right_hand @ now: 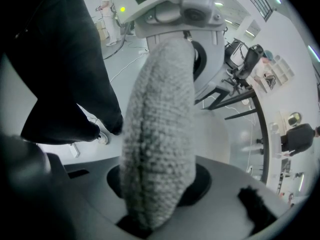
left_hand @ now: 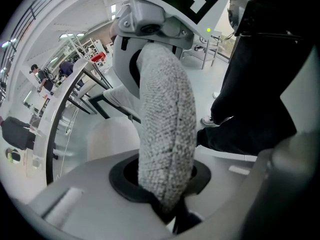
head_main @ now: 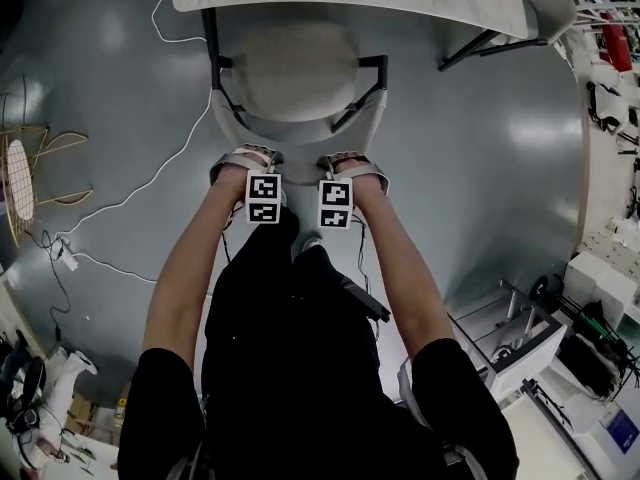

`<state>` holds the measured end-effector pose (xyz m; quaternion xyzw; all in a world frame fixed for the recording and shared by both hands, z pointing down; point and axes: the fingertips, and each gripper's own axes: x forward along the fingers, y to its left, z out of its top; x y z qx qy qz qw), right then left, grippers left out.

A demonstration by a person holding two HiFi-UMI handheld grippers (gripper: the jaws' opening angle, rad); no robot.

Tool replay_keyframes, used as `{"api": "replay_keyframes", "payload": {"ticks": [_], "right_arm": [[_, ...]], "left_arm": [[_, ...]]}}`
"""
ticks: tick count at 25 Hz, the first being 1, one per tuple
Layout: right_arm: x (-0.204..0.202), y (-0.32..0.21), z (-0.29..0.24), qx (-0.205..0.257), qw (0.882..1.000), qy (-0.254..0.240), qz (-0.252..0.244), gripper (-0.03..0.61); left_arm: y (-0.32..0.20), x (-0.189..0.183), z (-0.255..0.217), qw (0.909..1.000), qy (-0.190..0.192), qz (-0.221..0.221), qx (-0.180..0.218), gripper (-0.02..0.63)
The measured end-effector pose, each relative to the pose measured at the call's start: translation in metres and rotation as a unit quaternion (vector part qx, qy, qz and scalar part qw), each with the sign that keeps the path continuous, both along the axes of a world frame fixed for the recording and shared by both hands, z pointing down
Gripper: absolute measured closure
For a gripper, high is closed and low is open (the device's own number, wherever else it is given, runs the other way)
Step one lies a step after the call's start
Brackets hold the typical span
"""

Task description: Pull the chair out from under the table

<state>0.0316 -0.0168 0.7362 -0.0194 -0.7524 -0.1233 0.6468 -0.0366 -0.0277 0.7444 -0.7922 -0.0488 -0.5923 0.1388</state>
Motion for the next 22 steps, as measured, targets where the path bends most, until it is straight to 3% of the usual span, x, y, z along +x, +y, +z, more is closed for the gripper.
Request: {"api": "replay_keyframes", "payload": {"ticks": [22], "right_arm": [[0.006, 0.040, 0.000, 0.002, 1.000, -0.001, -0.010, 0.477]], "left_arm": [[0.042, 0.005, 0.001, 1.0000, -0.001, -0.006, 0.000, 0.535]]}}
